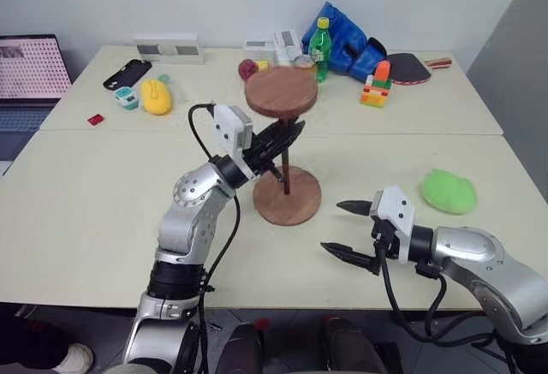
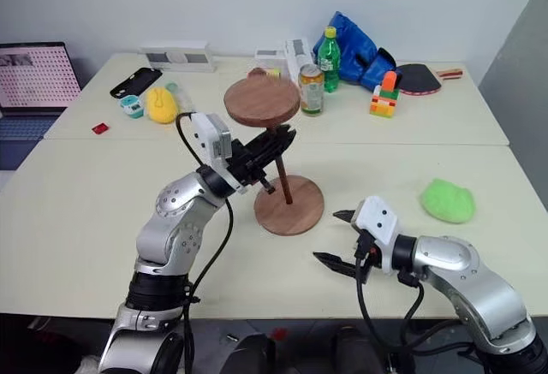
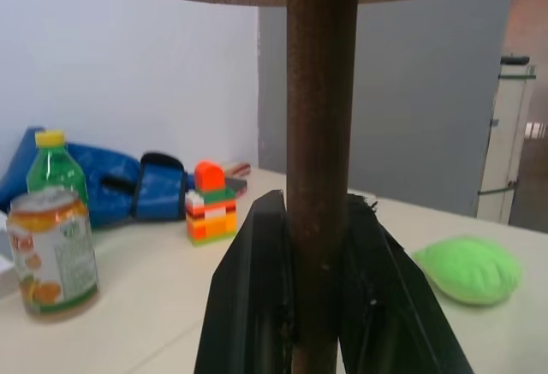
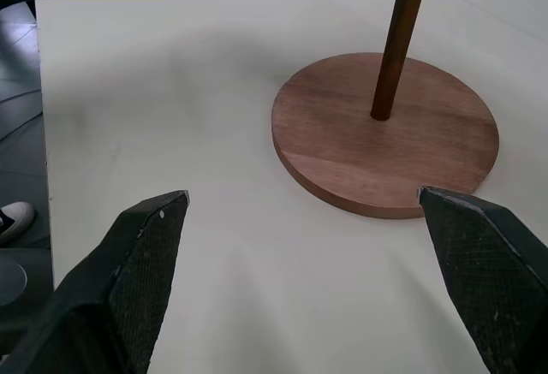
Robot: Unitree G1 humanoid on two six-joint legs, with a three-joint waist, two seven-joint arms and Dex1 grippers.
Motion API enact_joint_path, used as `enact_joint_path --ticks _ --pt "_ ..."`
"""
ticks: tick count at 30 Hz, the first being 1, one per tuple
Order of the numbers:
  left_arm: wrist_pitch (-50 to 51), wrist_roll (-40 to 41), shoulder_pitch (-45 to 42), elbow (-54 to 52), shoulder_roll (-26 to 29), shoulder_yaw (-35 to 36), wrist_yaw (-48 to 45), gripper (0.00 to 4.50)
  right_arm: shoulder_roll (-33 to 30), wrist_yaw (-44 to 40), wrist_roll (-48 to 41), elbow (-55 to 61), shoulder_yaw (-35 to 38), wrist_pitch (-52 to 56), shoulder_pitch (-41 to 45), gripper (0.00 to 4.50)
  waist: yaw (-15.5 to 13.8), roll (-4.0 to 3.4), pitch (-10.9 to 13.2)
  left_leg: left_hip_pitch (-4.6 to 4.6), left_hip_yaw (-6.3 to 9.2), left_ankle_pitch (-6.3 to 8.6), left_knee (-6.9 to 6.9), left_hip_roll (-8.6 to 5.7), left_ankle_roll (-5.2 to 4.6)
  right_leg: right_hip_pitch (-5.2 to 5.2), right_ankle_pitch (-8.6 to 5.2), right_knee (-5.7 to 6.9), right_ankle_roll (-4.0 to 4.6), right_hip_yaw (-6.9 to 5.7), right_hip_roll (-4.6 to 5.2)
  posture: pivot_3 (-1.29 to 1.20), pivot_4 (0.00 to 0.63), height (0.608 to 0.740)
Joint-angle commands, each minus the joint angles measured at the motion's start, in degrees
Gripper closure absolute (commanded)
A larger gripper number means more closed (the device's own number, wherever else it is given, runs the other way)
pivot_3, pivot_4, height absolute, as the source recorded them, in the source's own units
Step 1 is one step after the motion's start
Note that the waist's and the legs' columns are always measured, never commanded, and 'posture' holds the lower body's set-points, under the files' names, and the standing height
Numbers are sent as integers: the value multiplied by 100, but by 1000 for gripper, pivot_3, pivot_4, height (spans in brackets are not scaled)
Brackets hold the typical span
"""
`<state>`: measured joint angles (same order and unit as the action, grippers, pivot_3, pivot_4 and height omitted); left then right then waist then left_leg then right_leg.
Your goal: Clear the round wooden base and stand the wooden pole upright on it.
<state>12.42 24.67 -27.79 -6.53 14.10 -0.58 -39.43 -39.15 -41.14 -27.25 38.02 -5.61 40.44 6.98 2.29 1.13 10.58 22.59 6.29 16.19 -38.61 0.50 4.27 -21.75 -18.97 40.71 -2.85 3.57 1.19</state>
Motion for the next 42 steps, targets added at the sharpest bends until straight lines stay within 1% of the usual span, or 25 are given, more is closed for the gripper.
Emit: enact_joint_path --ticks 1,13,15,18,20,22,23,24,27,30,31,32,34,39,42 --pt "110 16 104 -131 123 30 -10 4227 -40 2 -103 227 148 -23 9 0 4 0 0 -1 -1 0 0 0 0 0 0 0 0 1 0 0 150 740" --pt "-189 -272 232 199 192 -88 91 4227 -38 10 -81 148 107 -96 67 0 8 0 0 -13 -3 1 3 1 -1 11 0 -3 0 2 -1 0 150 740" --pt "-193 -291 222 210 225 -81 121 4227 -34 14 -79 144 106 -98 66 0 8 0 0 -29 -3 1 11 1 -1 25 0 -8 0 3 -1 0 150 740" --pt "-105 -265 189 182 295 -81 138 4227 -30 13 -77 140 105 -108 64 0 13 1 -2 -76 -9 1 43 2 -2 61 0 -31 0 9 -1 0 150 740" --pt "-96 -293 167 140 348 -88 160 4227 -25 12 -76 134 102 -116 68 0 14 1 -2 -79 -10 1 49 4 -2 62 0 -35 0 8 -3 0 150 740" --pt "-46 -258 152 80 389 -120 103 3514 -22 9 -82 130 102 -118 68 0 17 1 -2 -79 -9 1 51 6 -2 62 0 -37 0 8 -4 0 150 740" --pt "-9 -237 148 15 420 -162 36 3379 -22 6 -77 125 98 -125 68 0 20 1 -2 -79 -9 1 52 6 -1 62 0 -37 0 8 -4 0 150 740" --pt "16 -232 144 -69 465 -226 -56 3122 -21 1 -73 117 93 -135 70 0 20 1 -2 -78 -10 1 54 6 -1 58 0 -37 0 8 -4 0 150 740" --pt "26 -296 163 -251 617 -438 -347 2541 -14 1 -61 101 81 -147 75 0 -22 1 -1 -64 -4 1 56 6 -1 55 0 -52 0 1 -4 0 150 740" --pt "98 -292 191 -326 699 -516 -463 1873 -5 10 -69 114 76 -138 74 0 -50 1 -1 -57 -5 0 63 5 0 55 0 -72 0 -1 0 0 150 740" --pt "132 -310 199 -342 731 -535 -487 1789 -3 13 -67 118 72 -139 69 0 -51 1 -1 -56 -5 0 64 4 0 55 0 -75 0 -1 1 0 150 740" --pt "142 -343 215 -345 796 -569 -559 1462 1 19 -65 118 68 -138 68 0 -51 1 -1 -55 -5 0 65 4 0 55 0 -76 0 -1 1 0 150 740" --pt "191 -393 244 -291 912 -582 -632 1113 9 28 -64 120 64 -135 66 0 -45 1 -1 -56 -5 1 67 5 -1 55 0 -75 0 -1 1 0 150 740" --pt "377 -491 132 29 1229 -443 -696 1113 -12 19 -36 74 86 -156 66 0 -43 1 -1 -57 -4 1 67 5 -1 55 0 -74 0 -2 0 0 150 740" --pt "470 -723 100 206 1553 -467 -721 1113 -25 3 -17 15 115 -187 86 0 -44 1 -1 -57 -4 1 67 5 -2 55 0 -74 0 -2 0 0 150 740"
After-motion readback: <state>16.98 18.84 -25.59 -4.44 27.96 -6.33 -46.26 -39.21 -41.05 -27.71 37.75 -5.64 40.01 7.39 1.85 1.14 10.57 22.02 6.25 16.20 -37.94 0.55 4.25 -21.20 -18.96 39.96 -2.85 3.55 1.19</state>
